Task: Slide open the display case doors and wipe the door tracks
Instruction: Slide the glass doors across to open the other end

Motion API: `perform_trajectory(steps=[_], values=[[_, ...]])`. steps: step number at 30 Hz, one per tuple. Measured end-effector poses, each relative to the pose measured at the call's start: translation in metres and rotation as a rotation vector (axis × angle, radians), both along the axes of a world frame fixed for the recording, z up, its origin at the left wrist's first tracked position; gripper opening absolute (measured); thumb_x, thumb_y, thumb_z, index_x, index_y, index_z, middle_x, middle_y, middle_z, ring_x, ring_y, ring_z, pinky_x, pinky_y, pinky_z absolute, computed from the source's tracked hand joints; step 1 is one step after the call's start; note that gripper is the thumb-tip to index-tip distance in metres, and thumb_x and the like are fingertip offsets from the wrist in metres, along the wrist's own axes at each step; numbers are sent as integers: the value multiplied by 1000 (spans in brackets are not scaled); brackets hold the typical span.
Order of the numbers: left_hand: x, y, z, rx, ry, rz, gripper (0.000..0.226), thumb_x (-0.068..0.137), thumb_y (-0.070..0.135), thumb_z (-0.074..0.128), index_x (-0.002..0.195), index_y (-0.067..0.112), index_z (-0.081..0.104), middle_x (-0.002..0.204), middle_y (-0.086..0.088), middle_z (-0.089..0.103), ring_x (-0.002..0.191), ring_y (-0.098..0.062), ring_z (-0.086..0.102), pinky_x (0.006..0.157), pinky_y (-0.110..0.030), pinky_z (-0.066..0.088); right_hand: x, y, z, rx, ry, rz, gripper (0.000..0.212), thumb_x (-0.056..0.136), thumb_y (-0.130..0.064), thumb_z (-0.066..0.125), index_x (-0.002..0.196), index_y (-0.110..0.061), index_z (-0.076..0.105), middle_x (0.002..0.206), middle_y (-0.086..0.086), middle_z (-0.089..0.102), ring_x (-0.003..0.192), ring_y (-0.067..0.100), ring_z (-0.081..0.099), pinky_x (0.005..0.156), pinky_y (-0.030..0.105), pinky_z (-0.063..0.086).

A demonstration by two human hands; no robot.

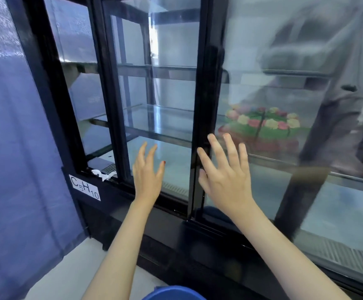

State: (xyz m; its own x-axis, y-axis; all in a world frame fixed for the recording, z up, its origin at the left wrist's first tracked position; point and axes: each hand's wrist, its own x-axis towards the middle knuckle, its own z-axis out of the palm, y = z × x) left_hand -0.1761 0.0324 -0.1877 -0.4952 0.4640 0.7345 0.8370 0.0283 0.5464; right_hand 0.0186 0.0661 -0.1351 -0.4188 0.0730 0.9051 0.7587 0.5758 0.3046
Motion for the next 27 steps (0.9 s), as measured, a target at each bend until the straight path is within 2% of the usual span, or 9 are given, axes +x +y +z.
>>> perform_trajectory(steps=[2,5,7,10,15,17,22,27], values=[[-29,10,7,-31,3,50,48,94,22,54,139,18,38,153,-9,20,138,-27,23,108,-48,24,-25,6,0,10,54,-70,49,79,-30,61,126,-17,60,143,9,46,137,34,27,109,56,19],[-60,23,16,-53,24,50,52,95,26,49,143,19,30,154,-12,13,141,-30,14,110,-51,23,-44,21,-13,60,100,-255,67,85,-40,50,147,-18,34,155,2,25,145,31,2,112,57,1],[-74,31,12,-71,92,41,56,96,33,41,146,20,20,155,-15,8,142,-32,8,111,-51,19,-46,29,-22,119,100,-323,71,87,-41,47,151,-18,24,157,2,15,145,31,-1,112,57,-1],[-84,40,-1,-104,200,57,62,94,37,28,148,26,-2,154,-18,-3,142,-34,-2,112,-51,10,-49,33,-24,163,100,-330,69,86,-40,47,150,-20,28,159,2,8,145,32,3,112,57,1],[-81,48,-6,-70,197,47,57,99,40,11,147,20,-13,151,-21,-2,139,-40,0,111,-56,14,-48,37,-24,226,90,-308,64,81,-37,52,143,-31,41,158,3,17,144,35,8,112,58,3],[-84,49,-7,-64,186,34,57,99,43,5,147,20,-15,151,-21,-1,139,-40,0,112,-55,13,-49,37,-24,226,93,-309,63,80,-36,52,142,-31,42,157,3,18,144,35,9,111,58,3],[-87,50,-10,-37,213,31,65,96,39,22,147,22,-15,151,-19,-1,140,-39,-1,112,-54,12,-50,35,-24,221,91,-319,62,81,-36,52,142,-31,42,158,3,15,144,35,8,111,58,2],[-89,52,-11,-51,195,3,59,97,51,2,147,24,-14,152,-17,-2,142,-33,-9,113,-52,7,-49,36,-24,213,81,-326,62,81,-37,51,142,-29,44,156,4,20,144,36,7,110,59,3]])
